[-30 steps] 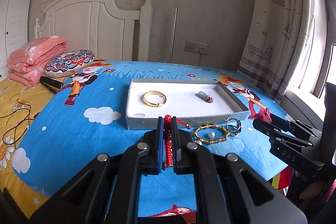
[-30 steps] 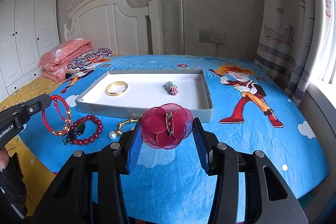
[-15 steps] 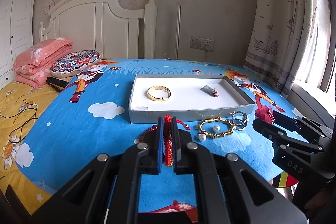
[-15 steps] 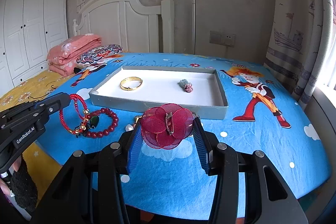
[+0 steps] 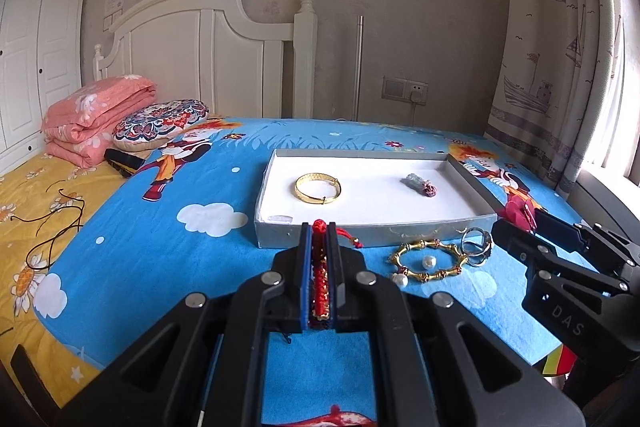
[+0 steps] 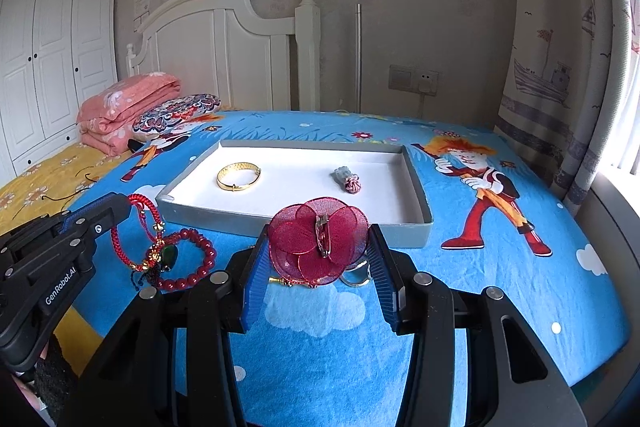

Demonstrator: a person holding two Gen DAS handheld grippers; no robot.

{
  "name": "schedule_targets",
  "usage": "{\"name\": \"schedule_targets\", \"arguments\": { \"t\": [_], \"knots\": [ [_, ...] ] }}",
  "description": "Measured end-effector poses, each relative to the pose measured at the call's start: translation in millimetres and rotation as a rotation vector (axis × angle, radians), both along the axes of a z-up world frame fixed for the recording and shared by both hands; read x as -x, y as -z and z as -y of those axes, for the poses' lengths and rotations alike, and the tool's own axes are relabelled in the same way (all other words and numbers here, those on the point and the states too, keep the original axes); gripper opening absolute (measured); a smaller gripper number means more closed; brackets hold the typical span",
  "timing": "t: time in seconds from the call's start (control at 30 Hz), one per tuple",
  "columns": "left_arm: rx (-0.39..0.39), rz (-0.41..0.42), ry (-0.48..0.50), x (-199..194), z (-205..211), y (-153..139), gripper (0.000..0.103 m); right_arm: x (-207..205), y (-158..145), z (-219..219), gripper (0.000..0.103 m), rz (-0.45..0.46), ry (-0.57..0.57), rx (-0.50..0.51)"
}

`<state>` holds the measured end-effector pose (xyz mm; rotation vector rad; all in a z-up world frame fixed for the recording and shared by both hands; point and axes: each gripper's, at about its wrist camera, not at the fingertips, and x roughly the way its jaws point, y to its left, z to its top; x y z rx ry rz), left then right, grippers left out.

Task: Organize jewelry
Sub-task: 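Carry bracelet and brooch into the tray and open both tools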

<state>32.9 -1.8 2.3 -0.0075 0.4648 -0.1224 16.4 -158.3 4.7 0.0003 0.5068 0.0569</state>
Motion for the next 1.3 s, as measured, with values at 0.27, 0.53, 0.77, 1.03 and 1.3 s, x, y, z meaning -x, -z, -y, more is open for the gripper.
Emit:
{"name": "schedule_targets", "arguments": {
  "t": [0.27, 0.53, 0.77, 1.03, 1.3],
  "knots": [
    [-0.011, 0.048, 0.028, -43.5, 20.7, -25.0, 0.007, -46.9, -14.3, 9.8, 0.044, 0.007, 0.025, -0.015],
    [-0.005, -0.005, 0.051, -117.6, 37.9, -43.8, 0.007, -110.9, -9.5, 18.8, 0.044, -0.051, 0.042, 0.000],
    [-0.034, -0.075, 0.001, -176.1, 48.1, -22.3, 0.007, -156.5, 2.1, 29.0, 0.044, -0.115, 0.058, 0.001],
    [-0.054, -0.158, -0.024, -205.7, 48.4, 7.2, 0.008, -181.5, 20.5, 36.4, 0.046, -0.185, 0.074, 0.007],
    [-0.074, -0.139, -0.058, -203.5, 43.2, 7.8, 0.030, -183.2, 23.7, 40.4, 0.060, -0.205, 0.084, -0.005]
  ]
}}
